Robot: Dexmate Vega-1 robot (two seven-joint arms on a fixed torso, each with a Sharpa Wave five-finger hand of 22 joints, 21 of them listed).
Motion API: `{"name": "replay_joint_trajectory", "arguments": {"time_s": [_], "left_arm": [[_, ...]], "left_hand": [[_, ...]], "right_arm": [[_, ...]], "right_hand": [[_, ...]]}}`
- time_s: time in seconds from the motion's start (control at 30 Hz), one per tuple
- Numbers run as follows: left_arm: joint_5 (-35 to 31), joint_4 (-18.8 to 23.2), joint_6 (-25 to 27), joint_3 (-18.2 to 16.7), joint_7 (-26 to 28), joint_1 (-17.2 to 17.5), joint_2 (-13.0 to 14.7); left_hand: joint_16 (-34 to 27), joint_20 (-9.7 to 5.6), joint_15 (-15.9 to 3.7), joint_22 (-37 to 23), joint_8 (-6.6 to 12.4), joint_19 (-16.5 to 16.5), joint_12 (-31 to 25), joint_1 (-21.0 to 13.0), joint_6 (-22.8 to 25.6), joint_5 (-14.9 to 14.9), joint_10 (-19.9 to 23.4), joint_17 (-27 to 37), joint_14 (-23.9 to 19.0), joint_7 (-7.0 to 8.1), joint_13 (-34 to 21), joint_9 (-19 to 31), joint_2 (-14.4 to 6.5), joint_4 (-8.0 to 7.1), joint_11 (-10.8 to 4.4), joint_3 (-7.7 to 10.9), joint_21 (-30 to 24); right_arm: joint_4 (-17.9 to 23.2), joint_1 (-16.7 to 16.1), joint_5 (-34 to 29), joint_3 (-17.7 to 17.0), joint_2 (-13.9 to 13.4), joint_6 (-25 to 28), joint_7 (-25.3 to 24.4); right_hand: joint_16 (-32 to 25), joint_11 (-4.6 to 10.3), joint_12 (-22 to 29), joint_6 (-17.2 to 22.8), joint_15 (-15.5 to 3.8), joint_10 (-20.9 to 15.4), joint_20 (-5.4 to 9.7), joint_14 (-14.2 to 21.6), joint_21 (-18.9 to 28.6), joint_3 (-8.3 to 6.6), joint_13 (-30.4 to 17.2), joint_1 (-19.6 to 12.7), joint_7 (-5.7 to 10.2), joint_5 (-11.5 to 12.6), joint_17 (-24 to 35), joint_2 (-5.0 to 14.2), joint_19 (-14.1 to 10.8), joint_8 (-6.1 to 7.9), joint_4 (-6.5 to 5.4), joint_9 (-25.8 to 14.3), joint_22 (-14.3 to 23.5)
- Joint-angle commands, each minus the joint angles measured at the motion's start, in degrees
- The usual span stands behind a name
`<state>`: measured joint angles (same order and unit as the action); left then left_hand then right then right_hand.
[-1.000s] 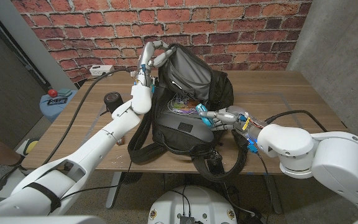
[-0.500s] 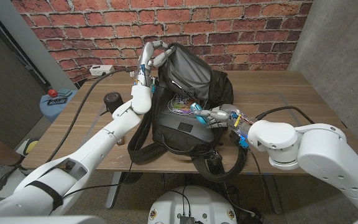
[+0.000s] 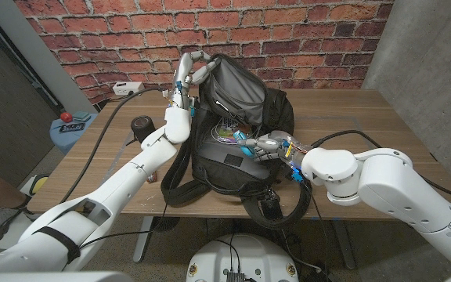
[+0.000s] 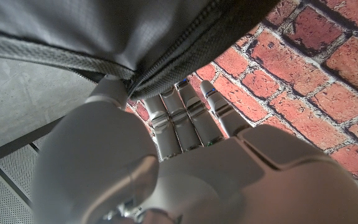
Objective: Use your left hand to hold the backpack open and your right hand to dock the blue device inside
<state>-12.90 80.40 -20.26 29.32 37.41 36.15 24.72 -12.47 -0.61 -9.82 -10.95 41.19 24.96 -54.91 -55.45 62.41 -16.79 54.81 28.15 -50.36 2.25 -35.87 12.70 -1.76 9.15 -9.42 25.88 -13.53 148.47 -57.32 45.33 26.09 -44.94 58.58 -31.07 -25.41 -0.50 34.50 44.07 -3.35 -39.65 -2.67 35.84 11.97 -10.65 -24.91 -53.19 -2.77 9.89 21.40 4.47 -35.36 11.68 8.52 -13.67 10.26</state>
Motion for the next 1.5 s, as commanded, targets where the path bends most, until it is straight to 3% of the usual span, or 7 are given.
{"name": "replay_joint_trajectory", "arguments": {"time_s": [0.03,0.47,0.83,1.5], "left_arm": [[0.55,-0.62,-0.46,-0.47,-0.16,0.16,0.15],[1.31,-3.11,-1.96,-0.30,-0.34,-0.83,-0.44],[1.71,-4.12,-2.37,-0.42,-0.47,-1.35,-0.30],[1.98,-3.35,-1.88,-0.99,-0.43,-0.69,0.67]], "left_hand": [[0.14,0.14,-0.02,-0.13,0.39,-0.15,-0.27,-0.06,0.05,-0.25,-0.19,0.14,0.00,-0.18,-0.22,0.05,-0.71,-0.08,-0.48,-0.10,0.24],[0.15,0.13,-0.04,-0.13,0.42,-0.19,-0.27,-0.01,0.08,-0.26,-0.12,0.23,0.13,-0.19,-0.07,-0.01,-0.79,-0.14,-0.45,-0.14,0.25],[0.10,0.19,0.01,-0.13,0.46,-0.21,-0.32,-0.17,0.02,-0.29,-0.23,0.31,0.11,-0.19,-0.12,0.03,-0.80,-0.02,-0.30,-0.15,0.25],[0.15,0.14,-0.09,-0.13,0.45,-0.21,-0.37,0.01,-0.04,-0.32,-0.12,0.26,0.07,-0.20,0.02,-0.05,-0.77,-0.12,-0.36,-0.20,0.24]], "right_arm": [[-3.42,5.13,-0.72,5.40,1.55,0.84,-0.83],[-7.61,9.78,-4.25,10.58,4.04,2.45,-0.71],[-11.10,11.92,-6.99,12.81,6.01,2.42,0.10],[-15.23,12.82,-9.10,12.77,6.88,1.96,2.47]], "right_hand": [[0.09,0.16,-0.19,0.00,-1.02,0.16,-0.09,-0.56,0.07,0.01,-0.03,-0.92,0.13,0.23,0.16,1.44,0.12,0.17,-0.12,-0.13,0.25],[0.13,0.11,-0.62,-0.19,-0.91,0.43,-0.18,-0.73,0.05,0.03,0.44,-1.08,0.07,0.24,0.20,1.58,0.39,0.15,-0.10,-0.06,0.25],[0.15,0.03,-0.84,-0.30,-0.90,0.35,-0.23,-0.81,0.12,0.12,0.79,-1.14,0.08,0.23,0.22,1.55,0.39,0.16,-0.09,-0.01,0.26],[0.13,0.33,-1.01,-0.48,-1.28,0.15,-0.20,-0.88,0.20,0.20,1.14,-1.48,0.31,0.26,0.28,1.56,0.43,0.16,0.02,0.08,0.26]]}}
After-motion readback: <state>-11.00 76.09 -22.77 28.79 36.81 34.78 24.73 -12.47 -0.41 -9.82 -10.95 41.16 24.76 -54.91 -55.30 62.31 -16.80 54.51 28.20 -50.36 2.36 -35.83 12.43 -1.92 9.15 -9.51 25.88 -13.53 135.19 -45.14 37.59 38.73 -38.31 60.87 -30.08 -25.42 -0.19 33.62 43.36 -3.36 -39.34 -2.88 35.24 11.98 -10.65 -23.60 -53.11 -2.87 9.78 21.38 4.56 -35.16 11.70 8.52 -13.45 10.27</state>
